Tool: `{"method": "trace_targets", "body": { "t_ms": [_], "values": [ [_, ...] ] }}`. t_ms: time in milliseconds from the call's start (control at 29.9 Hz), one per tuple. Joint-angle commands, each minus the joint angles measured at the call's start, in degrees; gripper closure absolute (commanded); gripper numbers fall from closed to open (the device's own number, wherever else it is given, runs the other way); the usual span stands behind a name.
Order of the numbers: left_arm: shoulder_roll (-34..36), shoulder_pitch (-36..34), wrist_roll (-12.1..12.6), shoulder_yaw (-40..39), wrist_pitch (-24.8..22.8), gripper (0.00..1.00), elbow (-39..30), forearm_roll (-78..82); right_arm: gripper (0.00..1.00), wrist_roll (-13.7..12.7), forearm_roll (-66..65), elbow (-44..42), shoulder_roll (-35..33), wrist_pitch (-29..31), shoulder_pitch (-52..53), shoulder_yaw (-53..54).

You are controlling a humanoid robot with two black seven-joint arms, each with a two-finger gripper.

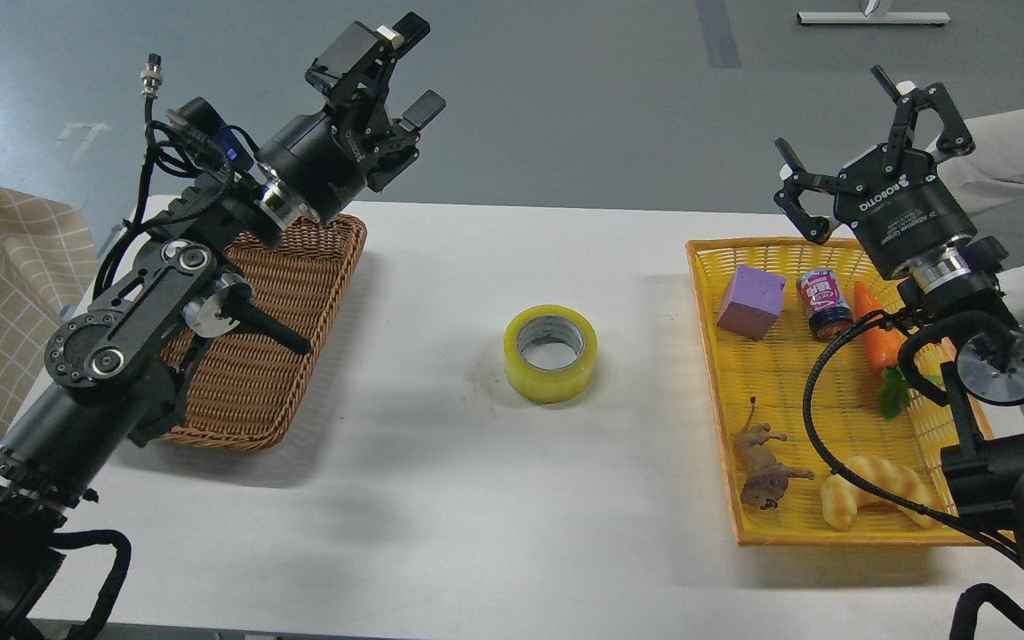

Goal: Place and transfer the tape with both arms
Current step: 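Swing the left gripper from the basket toward the tape roll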

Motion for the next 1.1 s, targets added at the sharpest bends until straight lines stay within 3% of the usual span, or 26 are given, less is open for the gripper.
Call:
{"method": "trace_targets", "body": {
  "t_ms": [0, 368, 602, 1070],
  "values": [
    [0.72, 1.71, 0.0, 1.77, 2.68, 0.02, -4.83, 4.42, 0.0, 0.13, 0.01, 0.74, -0.92, 0.01, -0.37, 0.06],
    [2.39, 1.53, 0.18, 8.63, 3.03, 0.02, -6.33, 10.83, 0.0, 0.13, 0.01, 0.74, -2.59, 0.01, -1.6, 1.29],
    [4.15, 0.3, 4.12, 17.51, 4.7, 0.02, -5.11, 16.98, 0.0, 0.31, 0.01, 0.66, -2.86, 0.01, -2.03, 1.64],
    [4.95, -1.18, 5.71, 16.98, 5.05, 0.02, -5.28, 15.93, 0.0, 1.01, 0.01, 0.57, -2.95, 0.01, -5.64, 4.37]
  ]
}}
